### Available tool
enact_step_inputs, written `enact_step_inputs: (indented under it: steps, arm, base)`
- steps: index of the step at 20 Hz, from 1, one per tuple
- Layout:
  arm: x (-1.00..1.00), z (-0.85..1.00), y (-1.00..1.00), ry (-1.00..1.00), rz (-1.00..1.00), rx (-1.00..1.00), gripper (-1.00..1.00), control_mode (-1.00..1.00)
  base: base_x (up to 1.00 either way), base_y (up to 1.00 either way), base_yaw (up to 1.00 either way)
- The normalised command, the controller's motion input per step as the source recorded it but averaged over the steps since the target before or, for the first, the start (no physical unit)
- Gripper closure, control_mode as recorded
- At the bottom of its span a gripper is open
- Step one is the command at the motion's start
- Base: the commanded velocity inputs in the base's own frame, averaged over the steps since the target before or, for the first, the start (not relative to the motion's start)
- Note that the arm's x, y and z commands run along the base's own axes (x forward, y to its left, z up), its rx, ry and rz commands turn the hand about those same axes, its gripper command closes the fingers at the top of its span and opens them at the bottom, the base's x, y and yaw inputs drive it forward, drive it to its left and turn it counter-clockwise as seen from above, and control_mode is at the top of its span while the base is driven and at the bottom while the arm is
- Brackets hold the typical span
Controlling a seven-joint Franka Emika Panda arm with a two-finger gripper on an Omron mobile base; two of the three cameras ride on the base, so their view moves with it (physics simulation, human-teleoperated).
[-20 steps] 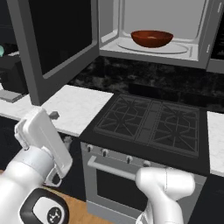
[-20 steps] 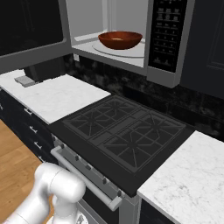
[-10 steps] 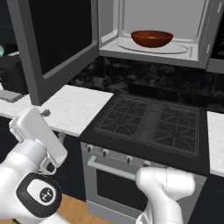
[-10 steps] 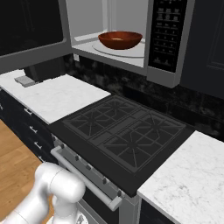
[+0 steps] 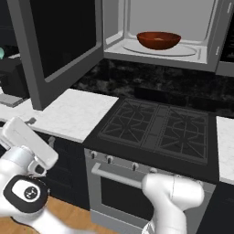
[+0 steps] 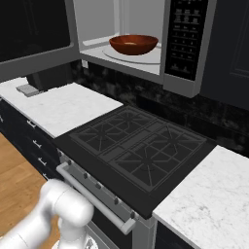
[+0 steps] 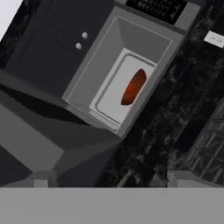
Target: Pick the sweet potato from the sink and place it in the bowl. Then pick the bowl and place it in the microwave. Then close the microwave door and press the start button.
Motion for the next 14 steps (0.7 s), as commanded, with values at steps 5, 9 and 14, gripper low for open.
enact_step_inputs:
  steps: [5,9,14]
  arm:
    - [0.63,-0.34,0.72,0.0,-0.01,0.1,-1.0,-1.0]
    - [0.65,-0.15,0.73,0.0,-0.01,0.11,-1.0,-1.0]
    - [0.7,-0.02,0.21,0.0,0.0,0.06,-1.0,-1.0]
  base:
    - [0.0,0.0,0.0]
    - [0.0,0.0,0.0]
    - [0.0,0.0,0.0]
